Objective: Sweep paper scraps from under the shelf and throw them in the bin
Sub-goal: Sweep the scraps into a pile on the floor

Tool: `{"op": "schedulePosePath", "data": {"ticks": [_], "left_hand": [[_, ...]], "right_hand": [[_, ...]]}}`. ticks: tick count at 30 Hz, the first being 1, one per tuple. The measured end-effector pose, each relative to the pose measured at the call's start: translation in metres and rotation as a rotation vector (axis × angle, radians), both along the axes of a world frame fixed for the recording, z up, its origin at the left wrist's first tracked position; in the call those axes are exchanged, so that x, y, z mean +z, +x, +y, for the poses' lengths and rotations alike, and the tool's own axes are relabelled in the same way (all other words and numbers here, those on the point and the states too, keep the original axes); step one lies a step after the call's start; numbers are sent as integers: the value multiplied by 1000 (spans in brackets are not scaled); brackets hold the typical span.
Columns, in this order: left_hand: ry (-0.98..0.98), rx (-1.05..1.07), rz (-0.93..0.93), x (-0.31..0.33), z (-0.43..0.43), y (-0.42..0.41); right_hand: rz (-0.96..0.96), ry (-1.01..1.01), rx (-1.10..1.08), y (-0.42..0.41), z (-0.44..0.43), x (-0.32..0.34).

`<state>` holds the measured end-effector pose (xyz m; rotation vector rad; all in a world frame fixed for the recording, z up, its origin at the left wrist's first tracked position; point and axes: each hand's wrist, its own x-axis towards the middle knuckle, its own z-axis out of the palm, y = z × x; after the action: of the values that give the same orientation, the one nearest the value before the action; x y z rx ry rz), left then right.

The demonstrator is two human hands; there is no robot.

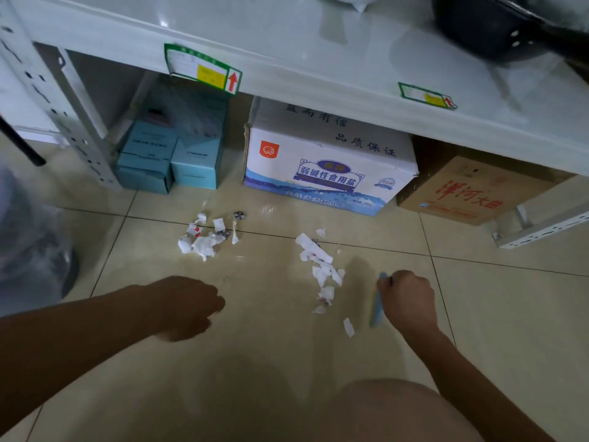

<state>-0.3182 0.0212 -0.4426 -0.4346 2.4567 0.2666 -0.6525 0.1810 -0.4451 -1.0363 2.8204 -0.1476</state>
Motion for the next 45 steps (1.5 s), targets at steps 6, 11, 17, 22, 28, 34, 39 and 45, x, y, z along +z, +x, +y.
{"op": "schedulePosePath", "data": {"ticks": [6,11,17,22,28,34,39,45], "left_hand": [[-17,39,4,-4,-13,16],[-22,90,23,-6,-16,26],[7,153,0,-7,-18,42],[10,191,-41,-5,-18,54],[26,215,-48,-6,-13,65],[20,240,-39,-8,-15,72],[24,255,-33,-6,-14,73],[16,280,-26,-9,-16,78]], "right_hand": [[-120,63,-70,44,6,-20],[-256,-152,-49,71,-54,-19],[-90,-110,-96,28,-66,-7],[-21,28,9,9,-100,-10],[-78,-11,417,62,-138,-14],[55,-60,313,36,-155,6],[-50,72,365,33,-162,-10],[-174,-75,566,62,-174,-2]]}}
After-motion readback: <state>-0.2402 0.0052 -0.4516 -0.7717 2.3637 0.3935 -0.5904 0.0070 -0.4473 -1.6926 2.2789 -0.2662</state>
